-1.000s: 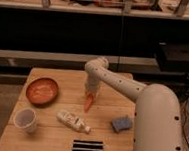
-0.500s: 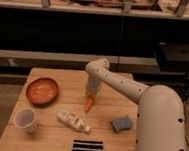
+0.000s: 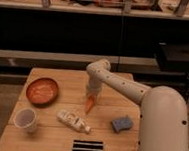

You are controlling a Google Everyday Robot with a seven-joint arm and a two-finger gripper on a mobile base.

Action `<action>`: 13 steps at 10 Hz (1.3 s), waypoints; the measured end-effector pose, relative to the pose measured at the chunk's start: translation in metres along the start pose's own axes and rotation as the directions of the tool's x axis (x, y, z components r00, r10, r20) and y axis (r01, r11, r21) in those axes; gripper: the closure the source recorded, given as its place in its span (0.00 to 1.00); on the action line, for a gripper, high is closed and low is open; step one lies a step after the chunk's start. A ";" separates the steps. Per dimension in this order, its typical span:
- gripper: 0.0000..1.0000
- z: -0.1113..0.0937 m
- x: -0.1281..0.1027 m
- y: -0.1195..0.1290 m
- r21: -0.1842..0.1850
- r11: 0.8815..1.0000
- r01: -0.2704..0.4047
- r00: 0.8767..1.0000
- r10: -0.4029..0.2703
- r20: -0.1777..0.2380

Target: Drag the pepper across the table

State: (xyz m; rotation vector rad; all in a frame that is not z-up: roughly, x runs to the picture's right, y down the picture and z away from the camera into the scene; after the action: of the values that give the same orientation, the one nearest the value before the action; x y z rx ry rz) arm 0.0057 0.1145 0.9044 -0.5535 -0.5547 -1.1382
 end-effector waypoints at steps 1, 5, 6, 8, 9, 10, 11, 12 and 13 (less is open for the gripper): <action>1.00 0.000 0.000 0.004 0.001 1.000 -0.005 1.000 0.005 0.000; 1.00 -0.001 0.000 0.011 0.010 1.000 -0.015 1.000 0.015 0.004; 1.00 -0.002 0.002 0.018 0.011 1.000 -0.021 1.000 0.021 0.005; 1.00 -0.002 0.002 0.023 0.014 0.999 -0.029 1.000 0.029 0.006; 1.00 -0.001 0.002 0.023 0.015 0.999 -0.030 1.000 0.029 0.008; 1.00 -0.001 0.002 0.026 0.017 0.999 -0.034 0.999 0.034 0.008; 1.00 -0.002 0.003 0.030 0.019 0.999 -0.039 0.999 0.039 0.009; 1.00 -0.003 0.006 0.037 0.021 0.999 -0.044 0.999 0.044 0.009; 1.00 -0.004 0.008 0.045 0.023 0.998 -0.051 0.999 0.051 0.009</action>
State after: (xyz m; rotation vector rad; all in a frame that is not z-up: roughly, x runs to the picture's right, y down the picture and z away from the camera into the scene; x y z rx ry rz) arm 0.0505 0.1210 0.9014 -0.5498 -0.5576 -1.0801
